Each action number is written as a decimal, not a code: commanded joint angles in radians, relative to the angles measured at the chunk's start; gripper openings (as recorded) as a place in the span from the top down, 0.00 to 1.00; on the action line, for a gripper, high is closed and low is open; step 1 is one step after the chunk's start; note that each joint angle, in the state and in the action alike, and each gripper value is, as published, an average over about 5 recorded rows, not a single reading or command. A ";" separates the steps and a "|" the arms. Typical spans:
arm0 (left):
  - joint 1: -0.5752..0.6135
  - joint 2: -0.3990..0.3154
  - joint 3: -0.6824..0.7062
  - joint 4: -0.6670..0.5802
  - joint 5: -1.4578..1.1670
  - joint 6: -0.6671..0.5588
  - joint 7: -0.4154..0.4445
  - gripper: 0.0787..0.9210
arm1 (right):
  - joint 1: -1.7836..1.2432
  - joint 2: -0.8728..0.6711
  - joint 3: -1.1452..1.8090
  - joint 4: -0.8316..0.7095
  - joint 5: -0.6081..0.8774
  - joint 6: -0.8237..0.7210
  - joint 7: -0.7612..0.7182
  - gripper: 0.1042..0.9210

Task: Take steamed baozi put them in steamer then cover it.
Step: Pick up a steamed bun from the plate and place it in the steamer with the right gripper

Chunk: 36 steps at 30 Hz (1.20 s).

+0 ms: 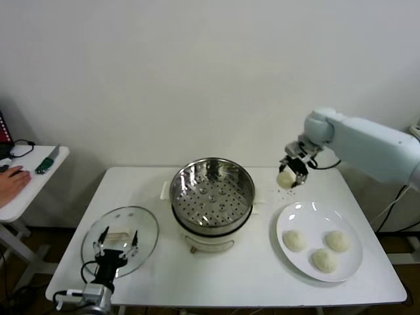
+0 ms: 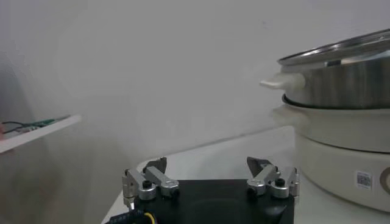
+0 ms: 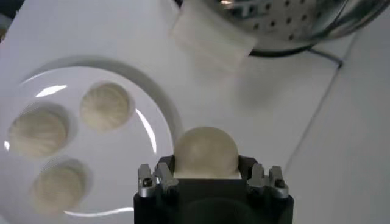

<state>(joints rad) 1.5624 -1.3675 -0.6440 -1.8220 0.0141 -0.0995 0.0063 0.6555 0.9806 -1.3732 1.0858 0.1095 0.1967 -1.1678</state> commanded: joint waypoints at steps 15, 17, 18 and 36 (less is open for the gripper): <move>0.032 0.006 -0.011 -0.023 -0.012 -0.002 0.001 0.12 | -0.022 0.389 0.087 0.006 -0.365 0.344 0.013 0.30; 0.034 0.008 -0.012 -0.025 -0.015 -0.002 0.001 0.12 | -0.067 0.414 0.115 -0.021 -0.420 0.366 0.018 0.30; 0.034 0.008 -0.013 -0.025 -0.016 -0.001 0.000 0.12 | -0.095 0.429 0.135 -0.039 -0.453 0.377 0.021 0.30; 0.049 0.012 -0.034 -0.015 -0.039 -0.004 -0.003 0.12 | -0.292 0.493 0.237 -0.163 -0.688 0.423 0.036 0.27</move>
<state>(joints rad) 1.6104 -1.3561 -0.6776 -1.8384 -0.0222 -0.1033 0.0034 0.4188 1.4349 -1.1714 0.9522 -0.4948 0.5907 -1.1350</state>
